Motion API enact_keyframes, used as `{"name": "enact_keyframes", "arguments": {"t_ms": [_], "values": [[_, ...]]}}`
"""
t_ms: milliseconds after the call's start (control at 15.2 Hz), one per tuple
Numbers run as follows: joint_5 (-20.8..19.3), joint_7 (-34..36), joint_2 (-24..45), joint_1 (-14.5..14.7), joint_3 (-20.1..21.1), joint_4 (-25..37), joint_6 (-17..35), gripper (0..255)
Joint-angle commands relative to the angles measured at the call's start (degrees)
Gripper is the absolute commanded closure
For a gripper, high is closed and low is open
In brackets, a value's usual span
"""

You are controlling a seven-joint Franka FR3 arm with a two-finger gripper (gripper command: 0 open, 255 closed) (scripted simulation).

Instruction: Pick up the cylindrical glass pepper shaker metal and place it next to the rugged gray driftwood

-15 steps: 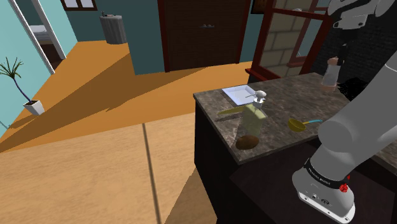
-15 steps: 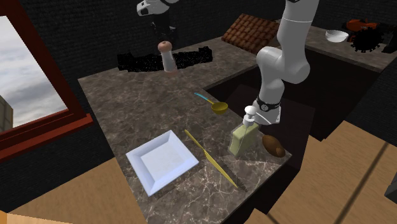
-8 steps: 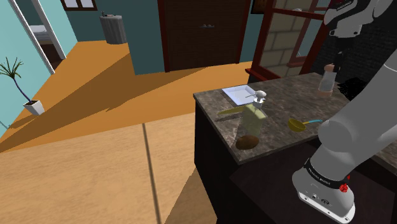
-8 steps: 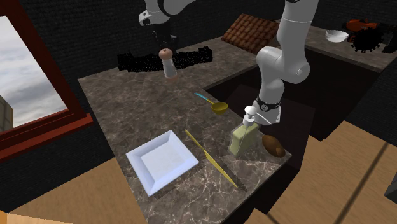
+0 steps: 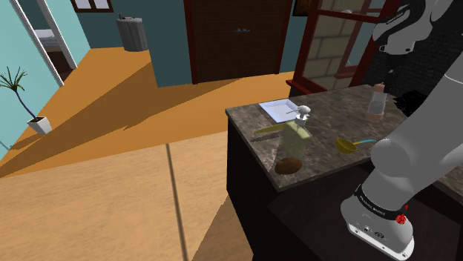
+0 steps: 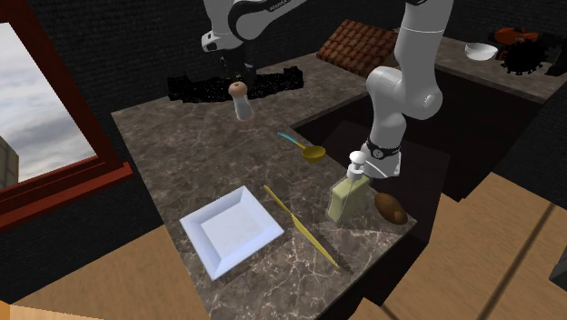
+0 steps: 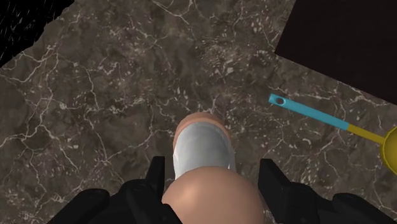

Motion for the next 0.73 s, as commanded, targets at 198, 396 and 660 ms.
{"name": "enact_keyframes", "arguments": {"t_ms": [198, 396, 660], "values": [[0.6, 0.1, 1.4, -0.2, -0.2, -2.5, 3.7, 255], [1.1, 0.1, 2.4, -0.4, -0.2, -3.9, 6.0, 255], [1.4, 0.0, 3.1, -0.5, -0.3, -4.6, 7.2, 255]]}}
